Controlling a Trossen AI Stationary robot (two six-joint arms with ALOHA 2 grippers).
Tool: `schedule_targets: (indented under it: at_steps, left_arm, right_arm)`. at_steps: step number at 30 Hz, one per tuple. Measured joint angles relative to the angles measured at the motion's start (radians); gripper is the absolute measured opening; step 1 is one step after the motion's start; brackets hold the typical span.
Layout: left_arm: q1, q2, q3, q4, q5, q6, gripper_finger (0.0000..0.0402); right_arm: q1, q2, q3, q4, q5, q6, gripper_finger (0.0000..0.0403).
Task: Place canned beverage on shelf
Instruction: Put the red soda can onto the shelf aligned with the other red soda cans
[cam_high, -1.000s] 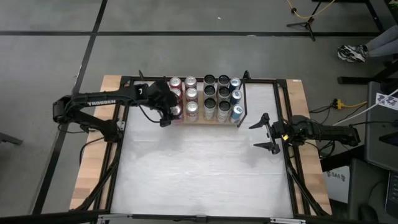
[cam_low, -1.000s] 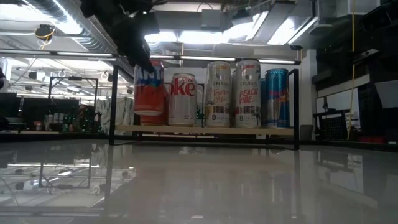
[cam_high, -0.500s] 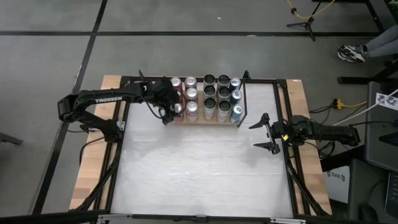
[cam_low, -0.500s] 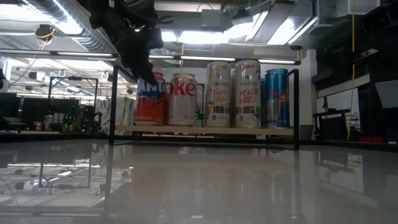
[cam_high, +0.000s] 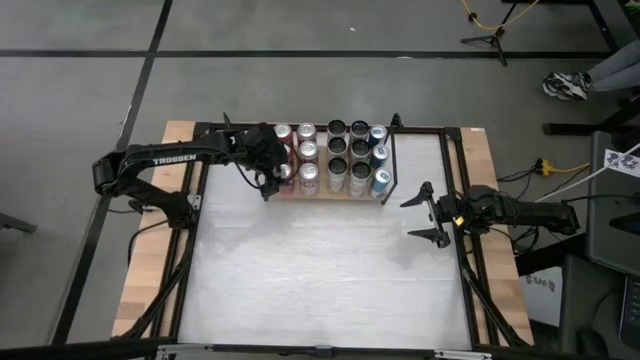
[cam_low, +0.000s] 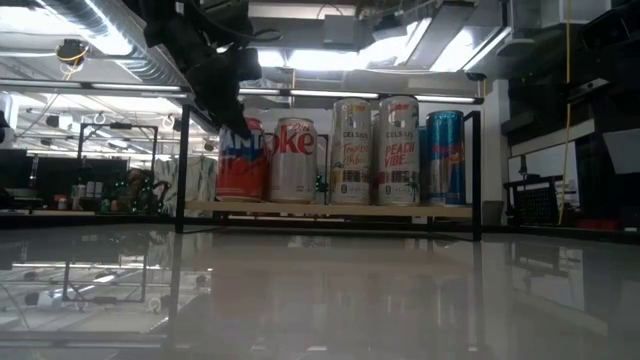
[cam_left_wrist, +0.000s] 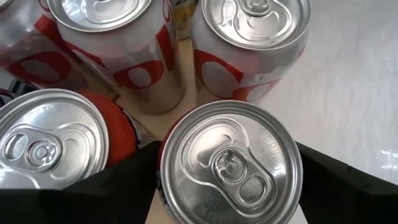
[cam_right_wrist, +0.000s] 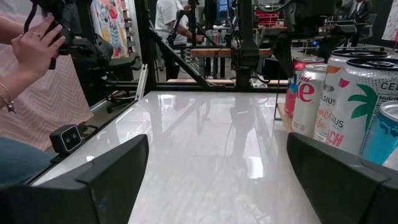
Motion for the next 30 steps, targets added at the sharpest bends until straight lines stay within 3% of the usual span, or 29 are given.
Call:
schedule_targets:
  at_steps: [30]
  left_arm:
    - [-0.006, 0.001, 0.0, -0.008, 0.028, -0.006, 0.0322]
  right_arm:
    - [0.0, 0.0, 0.0, 0.0, 0.0, 0.0, 0.0379]
